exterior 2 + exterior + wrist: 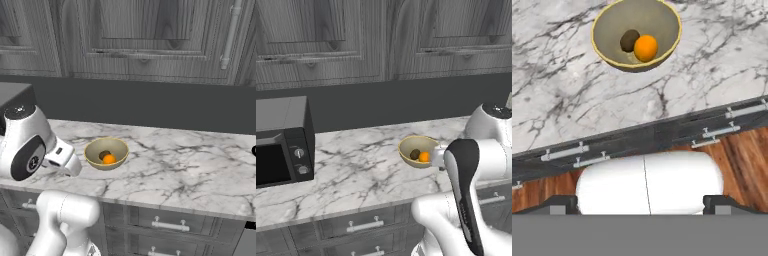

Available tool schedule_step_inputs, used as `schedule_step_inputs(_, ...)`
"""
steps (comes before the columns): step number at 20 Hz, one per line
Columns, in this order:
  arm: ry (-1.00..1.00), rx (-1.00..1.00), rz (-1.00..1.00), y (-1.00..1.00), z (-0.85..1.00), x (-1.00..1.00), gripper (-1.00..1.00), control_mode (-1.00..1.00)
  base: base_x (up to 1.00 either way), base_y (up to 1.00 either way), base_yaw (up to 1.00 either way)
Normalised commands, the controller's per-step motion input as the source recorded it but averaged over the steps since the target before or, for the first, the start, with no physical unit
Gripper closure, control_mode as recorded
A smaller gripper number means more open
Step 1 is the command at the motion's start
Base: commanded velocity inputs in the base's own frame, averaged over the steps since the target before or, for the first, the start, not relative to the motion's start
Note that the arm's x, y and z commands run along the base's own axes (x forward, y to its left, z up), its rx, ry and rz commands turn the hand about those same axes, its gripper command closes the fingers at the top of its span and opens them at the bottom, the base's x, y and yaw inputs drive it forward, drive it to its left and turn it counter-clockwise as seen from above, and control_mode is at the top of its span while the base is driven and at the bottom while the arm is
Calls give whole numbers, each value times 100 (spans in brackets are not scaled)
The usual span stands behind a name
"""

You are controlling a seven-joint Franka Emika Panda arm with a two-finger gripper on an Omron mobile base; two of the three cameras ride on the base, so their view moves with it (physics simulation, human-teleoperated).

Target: Take the orange, mushroom, and kiwi from the freezer and place them in the bowl on the counter.

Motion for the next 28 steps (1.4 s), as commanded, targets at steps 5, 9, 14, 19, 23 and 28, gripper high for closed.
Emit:
schedule_step_inputs(5, -13, -5, 13, 0, 66, -61, -100, -100, 0, 0, 0)
schedule_step_inputs(9, -8, -4, 6, 0, 66, -49, -100, -100, 0, 0, 0)
schedule_step_inputs(14, 0, -3, 0, -2, 42, -38, -100, -100, 0, 0, 0)
schedule_step_inputs(19, 0, 0, 0, -14, 5, -13, -100, -100, 0, 0, 0)
schedule_step_inputs(23, 0, 0, 0, -17, 0, -6, -100, -100, 0, 0, 0)
schedule_step_inputs(28, 0, 0, 0, 0, 0, -6, -100, -100, 0, 0, 0)
